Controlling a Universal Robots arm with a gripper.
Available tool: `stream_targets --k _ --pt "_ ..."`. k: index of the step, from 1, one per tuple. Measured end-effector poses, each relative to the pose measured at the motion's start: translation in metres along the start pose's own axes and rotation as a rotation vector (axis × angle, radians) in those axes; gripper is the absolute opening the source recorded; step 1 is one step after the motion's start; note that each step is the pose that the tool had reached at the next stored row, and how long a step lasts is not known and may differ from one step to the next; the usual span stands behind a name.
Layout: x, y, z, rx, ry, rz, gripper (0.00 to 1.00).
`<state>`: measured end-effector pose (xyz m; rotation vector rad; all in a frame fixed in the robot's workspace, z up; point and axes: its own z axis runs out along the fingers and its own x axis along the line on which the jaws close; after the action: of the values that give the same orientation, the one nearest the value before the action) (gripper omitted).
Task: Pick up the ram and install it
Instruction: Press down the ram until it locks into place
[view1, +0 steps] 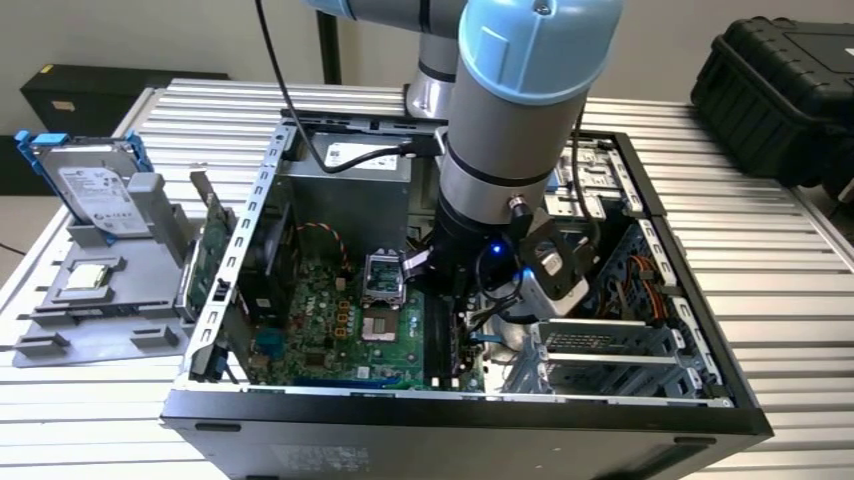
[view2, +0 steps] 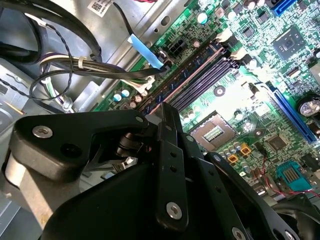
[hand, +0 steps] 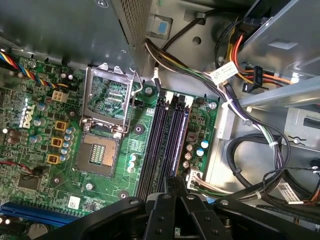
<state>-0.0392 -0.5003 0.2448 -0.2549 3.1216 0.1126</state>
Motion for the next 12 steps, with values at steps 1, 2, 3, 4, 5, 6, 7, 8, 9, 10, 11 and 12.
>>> stream_targets --k 1,2,3,4,5,6,7,8,9,10,11,12 --pt "0.0000 0.0000 0.0000 -0.0001 0.0001 -0.002 0.00" --pt "0.0000 0.0000 0.0000 -0.0002 0.0010 -0.014 0.00" --pt "0.0000 0.0000 -0.0001 -0.0004 0.0021 -0.031 0.00" --pt "-0.0001 0.0000 -0.0002 -0.0009 0.0031 -0.046 0.00" --pt "-0.0002 0.0000 -0.0002 -0.0018 0.0039 -0.059 0.00" --pt "-0.0001 0.0000 -0.0002 -0.0022 0.0051 -0.075 0.00" --pt "-0.0001 0.0001 -0.0004 -0.0024 0.0064 -0.094 0.00" --pt "-0.0002 0.0001 -0.0005 -0.0026 0.0078 -0.113 0.00" --pt "-0.0002 0.0001 -0.0006 -0.0029 0.0091 -0.131 0.00" --pt "-0.0002 0.0001 -0.0007 -0.0031 0.0103 -0.148 0.00" --pt "-0.0002 0.0001 -0.0009 -0.0034 0.0116 -0.167 0.00" --pt "-0.0002 0.0001 -0.0010 -0.0036 0.0129 -0.185 0.00"
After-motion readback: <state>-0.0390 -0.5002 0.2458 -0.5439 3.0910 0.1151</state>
